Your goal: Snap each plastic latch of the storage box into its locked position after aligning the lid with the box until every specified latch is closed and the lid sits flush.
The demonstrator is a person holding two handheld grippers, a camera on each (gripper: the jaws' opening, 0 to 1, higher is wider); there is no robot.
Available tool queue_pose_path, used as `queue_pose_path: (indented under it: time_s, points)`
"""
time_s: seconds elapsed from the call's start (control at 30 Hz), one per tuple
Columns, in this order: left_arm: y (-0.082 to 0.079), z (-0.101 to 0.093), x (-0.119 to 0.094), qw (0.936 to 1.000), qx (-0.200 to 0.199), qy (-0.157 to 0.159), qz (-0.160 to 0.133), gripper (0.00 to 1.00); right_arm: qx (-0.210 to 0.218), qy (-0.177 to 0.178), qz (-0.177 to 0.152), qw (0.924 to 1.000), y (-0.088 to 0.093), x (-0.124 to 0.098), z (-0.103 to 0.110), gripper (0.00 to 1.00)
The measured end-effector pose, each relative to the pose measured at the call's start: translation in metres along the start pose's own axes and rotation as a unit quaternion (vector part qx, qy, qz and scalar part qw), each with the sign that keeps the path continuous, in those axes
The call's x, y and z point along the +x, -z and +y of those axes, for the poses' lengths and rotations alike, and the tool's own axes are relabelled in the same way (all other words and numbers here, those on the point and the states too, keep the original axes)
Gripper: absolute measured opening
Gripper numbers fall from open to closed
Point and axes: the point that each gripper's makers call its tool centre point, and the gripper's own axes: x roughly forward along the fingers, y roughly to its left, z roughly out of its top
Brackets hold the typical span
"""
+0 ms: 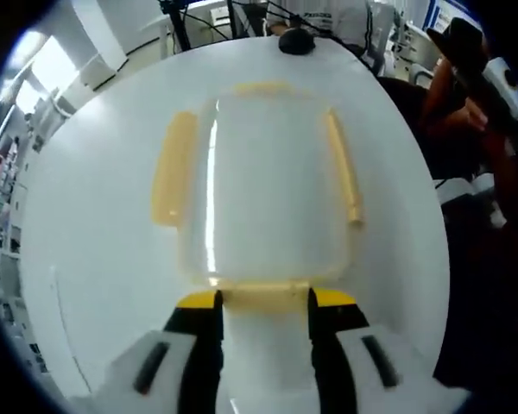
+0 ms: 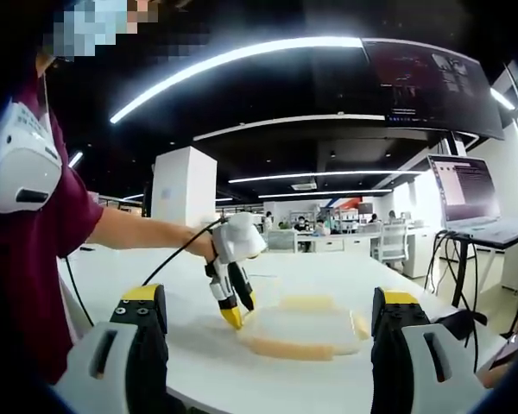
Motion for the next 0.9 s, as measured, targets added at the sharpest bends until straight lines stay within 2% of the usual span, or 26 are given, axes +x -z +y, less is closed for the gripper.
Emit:
queue_pose_path:
  time_s: [0.43, 0.57, 0.9]
  points:
    - [0.005, -0.010, -0.002, 0.9999, -0.013, -0.006, -0.005, 0.37, -0.002, -0.006, 0.003, 1.0000, 0.001, 0.001, 0.004, 1.00]
    - [0.007, -0.023, -0.003, 0.9999, -0.010, -0.007, -0.004, 0.37, -0.001, -0.007, 0.003, 1.0000, 0.001, 0.000, 0.004, 1.00]
    - [0.009, -0.031, -0.003, 0.9999, -0.007, -0.006, -0.004, 0.37, -0.005, -0.010, 0.004, 0.9999, 0.001, 0.001, 0.005, 1.00]
